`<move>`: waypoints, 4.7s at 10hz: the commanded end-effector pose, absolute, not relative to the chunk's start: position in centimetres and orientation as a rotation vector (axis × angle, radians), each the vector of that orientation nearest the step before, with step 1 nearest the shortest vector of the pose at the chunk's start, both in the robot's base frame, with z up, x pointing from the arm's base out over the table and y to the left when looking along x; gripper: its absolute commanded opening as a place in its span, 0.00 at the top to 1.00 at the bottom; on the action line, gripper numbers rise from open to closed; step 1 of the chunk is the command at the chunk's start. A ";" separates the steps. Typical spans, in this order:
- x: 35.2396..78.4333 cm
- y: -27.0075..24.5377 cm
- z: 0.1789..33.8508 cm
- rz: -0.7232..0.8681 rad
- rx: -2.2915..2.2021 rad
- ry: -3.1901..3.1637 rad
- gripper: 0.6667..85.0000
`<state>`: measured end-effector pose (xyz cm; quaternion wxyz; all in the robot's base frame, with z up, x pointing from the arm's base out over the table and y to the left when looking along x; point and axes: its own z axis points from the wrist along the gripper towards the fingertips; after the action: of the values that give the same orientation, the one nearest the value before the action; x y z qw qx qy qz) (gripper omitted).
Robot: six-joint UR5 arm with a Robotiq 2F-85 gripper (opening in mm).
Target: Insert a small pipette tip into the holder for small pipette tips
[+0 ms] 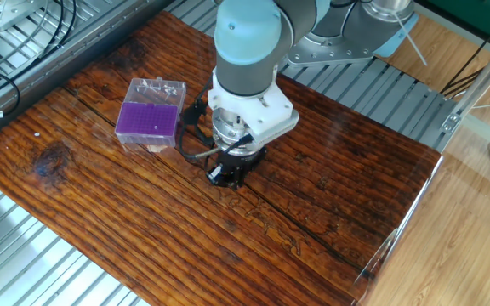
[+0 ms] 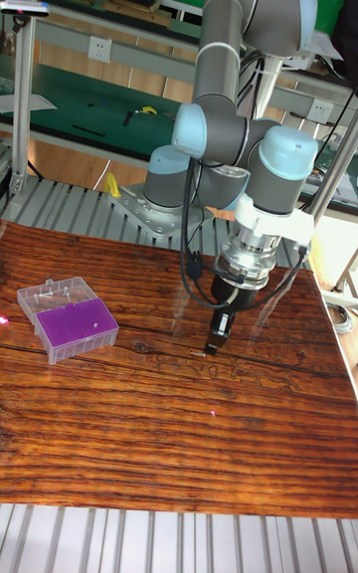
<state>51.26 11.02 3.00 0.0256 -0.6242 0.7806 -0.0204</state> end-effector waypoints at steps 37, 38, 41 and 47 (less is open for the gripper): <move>49.8 14.0 1.9 0.001 -2.150 2.172 0.63; 50.2 13.6 1.9 -0.024 -2.138 2.183 0.63; 49.8 12.3 1.3 -0.049 -2.195 2.143 0.62; 50.2 11.9 0.8 -0.082 -2.193 2.119 0.63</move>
<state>49.92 11.67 0.82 0.0379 -0.7221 0.6902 -0.0280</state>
